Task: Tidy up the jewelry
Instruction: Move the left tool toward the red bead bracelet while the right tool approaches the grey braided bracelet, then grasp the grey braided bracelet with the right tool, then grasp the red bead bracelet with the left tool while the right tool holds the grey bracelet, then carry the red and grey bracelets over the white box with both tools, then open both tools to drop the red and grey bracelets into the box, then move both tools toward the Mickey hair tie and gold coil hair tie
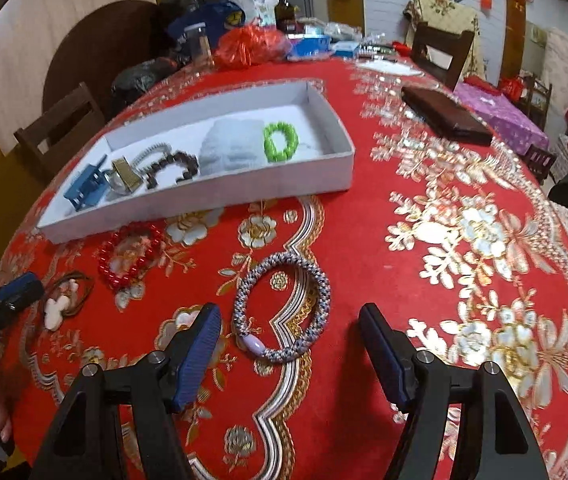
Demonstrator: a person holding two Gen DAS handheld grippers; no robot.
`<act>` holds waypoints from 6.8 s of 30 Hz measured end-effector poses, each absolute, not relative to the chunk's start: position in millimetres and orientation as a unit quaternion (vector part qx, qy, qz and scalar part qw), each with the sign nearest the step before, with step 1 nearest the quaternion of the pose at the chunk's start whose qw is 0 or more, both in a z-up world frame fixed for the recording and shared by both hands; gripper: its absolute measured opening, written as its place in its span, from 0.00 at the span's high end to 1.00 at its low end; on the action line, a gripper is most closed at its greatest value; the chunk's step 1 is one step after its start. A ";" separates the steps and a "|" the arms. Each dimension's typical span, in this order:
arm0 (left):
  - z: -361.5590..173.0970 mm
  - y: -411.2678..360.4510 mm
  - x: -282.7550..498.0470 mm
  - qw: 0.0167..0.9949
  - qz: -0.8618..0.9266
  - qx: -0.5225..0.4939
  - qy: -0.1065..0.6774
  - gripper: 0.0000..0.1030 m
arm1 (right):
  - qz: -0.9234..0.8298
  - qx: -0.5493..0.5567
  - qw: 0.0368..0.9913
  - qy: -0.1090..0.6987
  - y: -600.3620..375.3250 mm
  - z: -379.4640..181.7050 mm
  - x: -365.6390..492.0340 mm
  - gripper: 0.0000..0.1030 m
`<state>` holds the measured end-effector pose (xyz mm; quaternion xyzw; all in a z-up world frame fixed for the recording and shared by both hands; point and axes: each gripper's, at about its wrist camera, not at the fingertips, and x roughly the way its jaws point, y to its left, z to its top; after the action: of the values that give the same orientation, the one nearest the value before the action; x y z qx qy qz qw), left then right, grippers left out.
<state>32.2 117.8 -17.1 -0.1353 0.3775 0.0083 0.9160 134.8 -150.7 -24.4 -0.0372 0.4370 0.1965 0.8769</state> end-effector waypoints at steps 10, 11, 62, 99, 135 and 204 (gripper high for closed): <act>-20.9 116.4 36.7 0.911 0.008 -0.134 0.390 0.47 | 0.188 -0.077 0.884 0.422 -143.4 -24.6 138.2 0.72; -21.1 116.2 36.9 0.911 0.007 -0.133 0.390 0.46 | 0.187 -0.077 0.884 0.422 -145.4 -24.3 137.8 0.82; -18.3 12.7 111.8 0.884 -0.129 0.021 0.448 0.93 | 0.187 -0.009 0.886 0.424 -172.5 -9.7 127.9 0.88; 78.5 33.1 80.5 0.920 -0.096 -0.032 0.380 0.93 | 0.190 0.020 0.919 0.345 -168.9 44.7 110.3 0.88; 110.5 98.4 169.2 0.921 -0.079 -0.057 0.377 0.93 | 0.261 0.007 0.890 0.374 -70.5 107.3 226.0 0.88; 93.9 118.4 76.0 0.950 0.088 0.048 0.295 0.16 | 0.180 -0.031 0.942 0.280 -125.1 112.2 148.9 0.00</act>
<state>76.0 118.4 93.9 0.0480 0.2951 0.0876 0.9502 148.9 -125.1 112.2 -0.0307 0.2805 0.1798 0.9424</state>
